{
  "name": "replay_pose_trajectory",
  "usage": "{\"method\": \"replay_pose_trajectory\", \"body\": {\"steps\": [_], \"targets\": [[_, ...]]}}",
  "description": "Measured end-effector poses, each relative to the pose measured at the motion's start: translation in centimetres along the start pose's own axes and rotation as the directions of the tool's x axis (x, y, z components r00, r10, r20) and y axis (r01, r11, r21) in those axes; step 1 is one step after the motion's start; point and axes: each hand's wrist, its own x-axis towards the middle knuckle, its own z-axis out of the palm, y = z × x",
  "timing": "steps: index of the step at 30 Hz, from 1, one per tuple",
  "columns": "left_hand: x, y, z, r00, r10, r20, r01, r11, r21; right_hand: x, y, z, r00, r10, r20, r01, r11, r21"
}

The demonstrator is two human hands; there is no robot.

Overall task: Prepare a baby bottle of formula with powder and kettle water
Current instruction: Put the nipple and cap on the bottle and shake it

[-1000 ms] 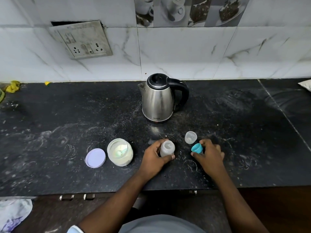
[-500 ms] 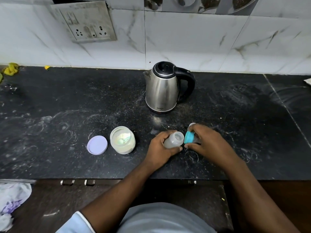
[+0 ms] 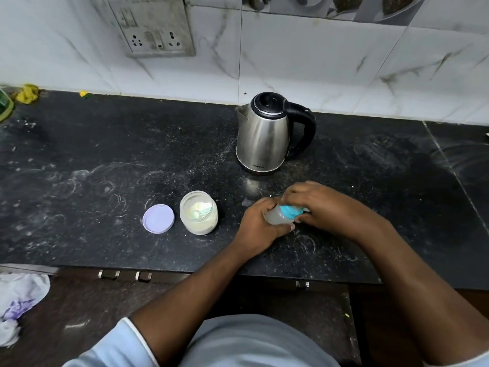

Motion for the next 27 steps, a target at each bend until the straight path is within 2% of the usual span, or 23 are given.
{"method": "replay_pose_trajectory", "body": {"steps": [4,6,10,14,16,18,20,22,27], "targets": [[0.3,0.6,-0.6,0.998,-0.004,0.065,0.004,1.0,-0.001,0.1,0.1,-0.6,0.996,-0.078,0.044,0.08,0.996,-0.05],[0.5,0.8,-0.8,0.996,0.005,0.088,-0.006,1.0,0.007,0.2,-0.1,-1.2,0.996,-0.063,0.062,0.067,0.995,-0.078],[0.5,1.3,-0.5,0.998,0.022,0.055,-0.021,1.0,-0.018,0.2,-0.7,-2.3,0.986,0.109,0.127,-0.086,0.98,-0.178],[0.1,1.5,-0.1,0.999,0.041,0.03,-0.039,0.998,-0.054,0.4,-1.5,-2.4,0.95,0.306,0.055,-0.283,0.924,-0.256],[0.1,1.5,0.0,0.999,0.044,0.027,-0.043,0.997,-0.064,0.1,-1.6,-2.8,0.933,0.358,0.025,-0.339,0.903,-0.262],[0.1,1.6,-0.1,0.999,0.045,0.027,-0.044,0.997,-0.059,-0.2,-1.1,-3.3,0.939,0.341,0.037,-0.334,0.935,-0.122],[0.3,1.7,-0.3,0.998,0.051,0.021,-0.05,0.997,-0.055,-0.4,-1.3,-3.8,0.964,0.231,0.129,-0.234,0.972,0.005],[0.4,1.8,-0.3,0.999,0.046,0.024,-0.044,0.997,-0.065,-0.4,-1.4,-3.4,0.969,0.175,0.177,-0.177,0.984,-0.007],[0.4,1.9,-0.2,0.999,0.015,0.039,-0.01,0.993,-0.116,0.1,-2.4,-2.6,0.936,0.351,-0.005,-0.346,0.923,-0.169]]}}
